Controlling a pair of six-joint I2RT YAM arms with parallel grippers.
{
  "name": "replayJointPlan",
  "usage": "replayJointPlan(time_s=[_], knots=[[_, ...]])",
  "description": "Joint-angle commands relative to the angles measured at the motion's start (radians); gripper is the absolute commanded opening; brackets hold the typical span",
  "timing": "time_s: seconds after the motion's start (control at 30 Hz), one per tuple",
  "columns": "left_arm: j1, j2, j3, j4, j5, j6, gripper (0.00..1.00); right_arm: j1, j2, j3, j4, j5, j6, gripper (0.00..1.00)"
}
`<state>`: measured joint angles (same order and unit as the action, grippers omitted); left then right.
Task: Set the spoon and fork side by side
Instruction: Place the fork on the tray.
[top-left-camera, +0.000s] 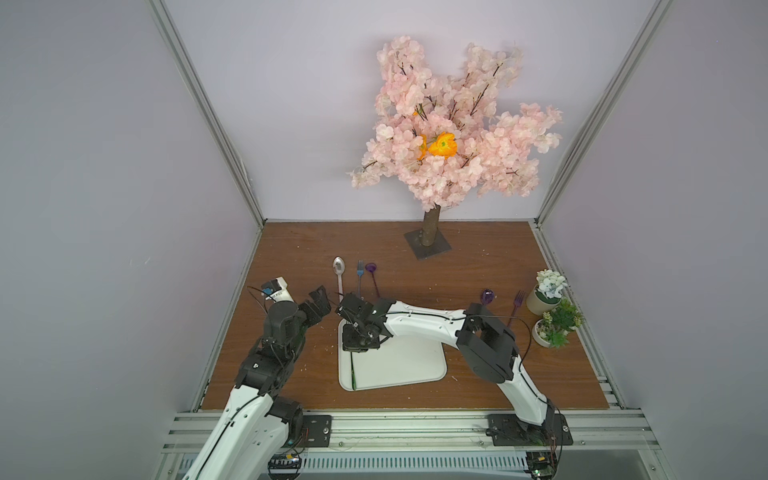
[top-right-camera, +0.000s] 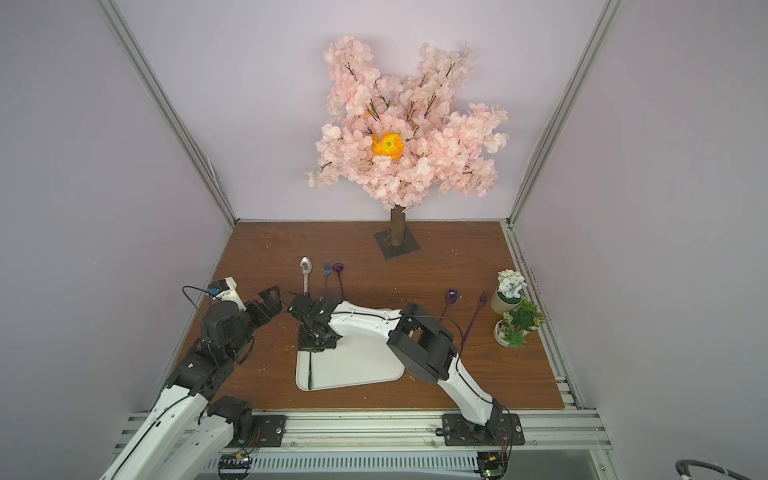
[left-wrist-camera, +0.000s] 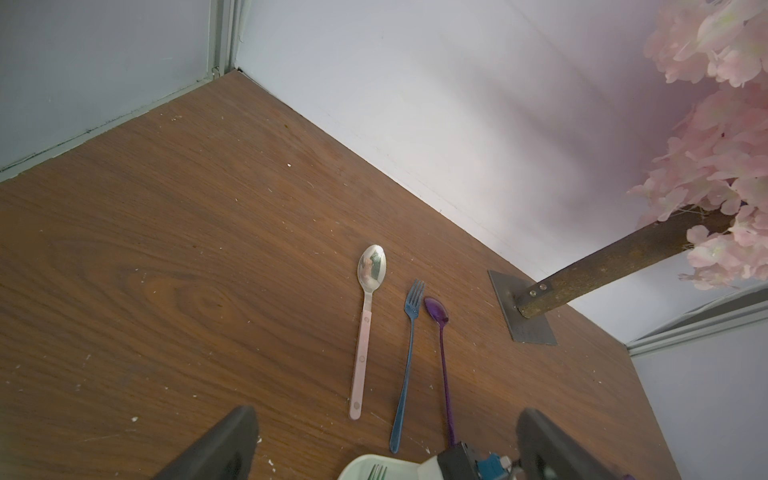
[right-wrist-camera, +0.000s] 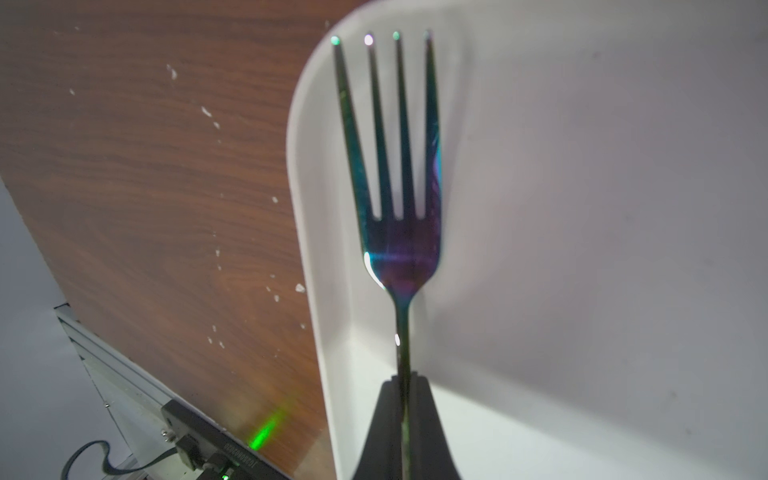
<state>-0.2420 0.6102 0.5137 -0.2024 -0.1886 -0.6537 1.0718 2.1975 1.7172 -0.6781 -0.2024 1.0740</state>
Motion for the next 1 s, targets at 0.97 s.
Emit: replayJointPlan(time_s=[0.97], knots=[[0.011,0.013,-0.001,-0.014,-0.024,-0.007,1.00,-0.014,0.005,0.076,-0.046,0.045,-0.061,0.24]])
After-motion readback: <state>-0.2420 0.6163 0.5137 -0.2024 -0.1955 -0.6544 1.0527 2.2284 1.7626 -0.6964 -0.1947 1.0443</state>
